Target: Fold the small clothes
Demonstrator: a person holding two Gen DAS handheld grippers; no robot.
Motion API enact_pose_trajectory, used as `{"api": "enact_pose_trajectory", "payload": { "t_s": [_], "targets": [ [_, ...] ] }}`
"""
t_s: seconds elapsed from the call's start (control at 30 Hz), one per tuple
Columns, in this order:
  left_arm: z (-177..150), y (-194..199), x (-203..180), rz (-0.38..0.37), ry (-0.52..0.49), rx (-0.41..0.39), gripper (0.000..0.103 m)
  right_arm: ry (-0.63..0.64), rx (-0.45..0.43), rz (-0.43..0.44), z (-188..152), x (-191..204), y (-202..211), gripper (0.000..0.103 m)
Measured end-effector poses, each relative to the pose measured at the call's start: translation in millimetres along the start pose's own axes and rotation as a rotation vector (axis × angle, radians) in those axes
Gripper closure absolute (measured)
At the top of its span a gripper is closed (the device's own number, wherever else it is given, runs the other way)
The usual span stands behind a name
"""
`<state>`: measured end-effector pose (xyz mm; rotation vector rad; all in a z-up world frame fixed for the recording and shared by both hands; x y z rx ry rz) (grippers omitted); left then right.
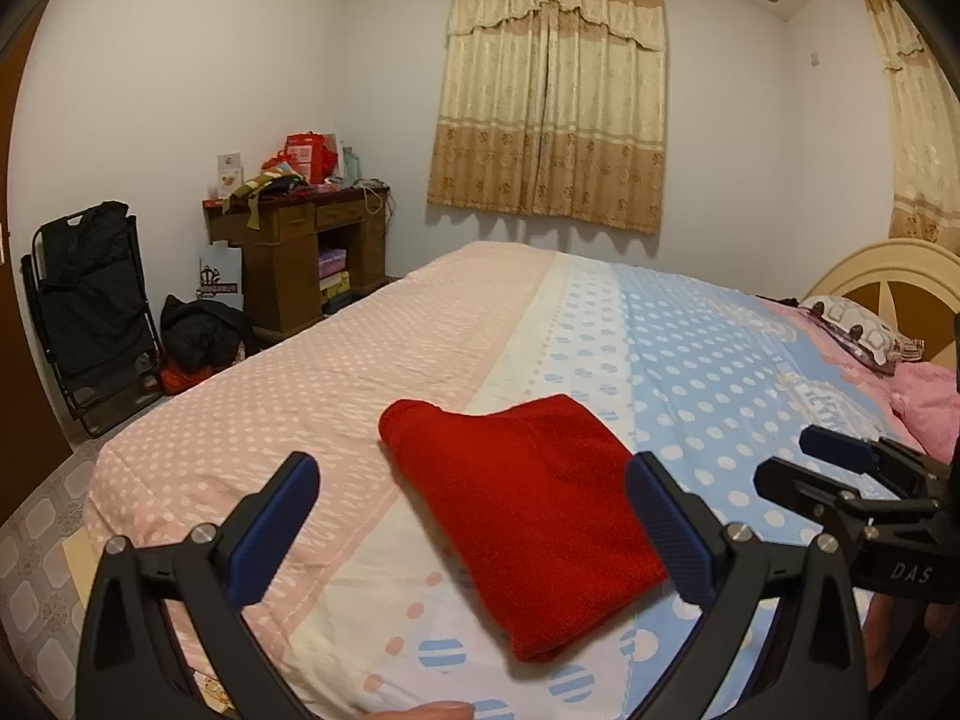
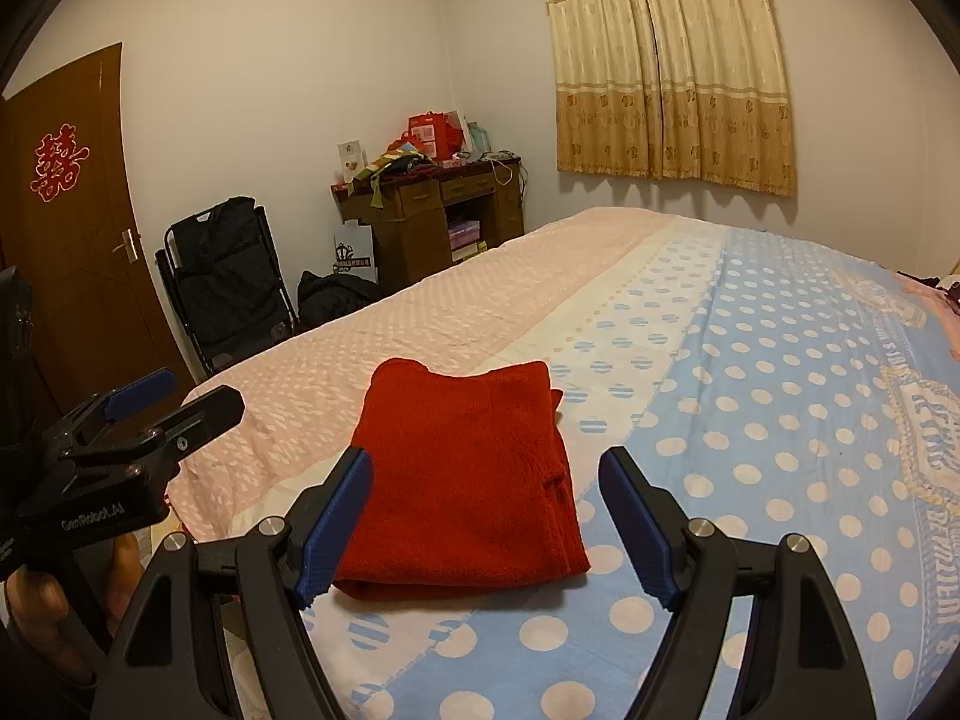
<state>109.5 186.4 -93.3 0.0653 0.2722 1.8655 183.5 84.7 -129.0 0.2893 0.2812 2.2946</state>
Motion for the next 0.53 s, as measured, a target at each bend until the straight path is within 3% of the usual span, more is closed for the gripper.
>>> {"api": "enact_pose_trajectory", "payload": {
  "t_s": [0.53],
  "targets": [
    [-2, -7, 22, 0.066, 0.014, -0.011, 0.000, 0.011, 0.010, 0.018, -8, 6, -2, 0.024]
  ]
}}
Point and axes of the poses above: each gripper's, at about its wrist camera, not at the fingertips, and y roughly against the way its jaws point, x to its left, z to its top, the point moved 8 cm from there along -y, roughly the way its jaws point, and after that the axes turned 13 degrees about -x, right-handed, at the moved point
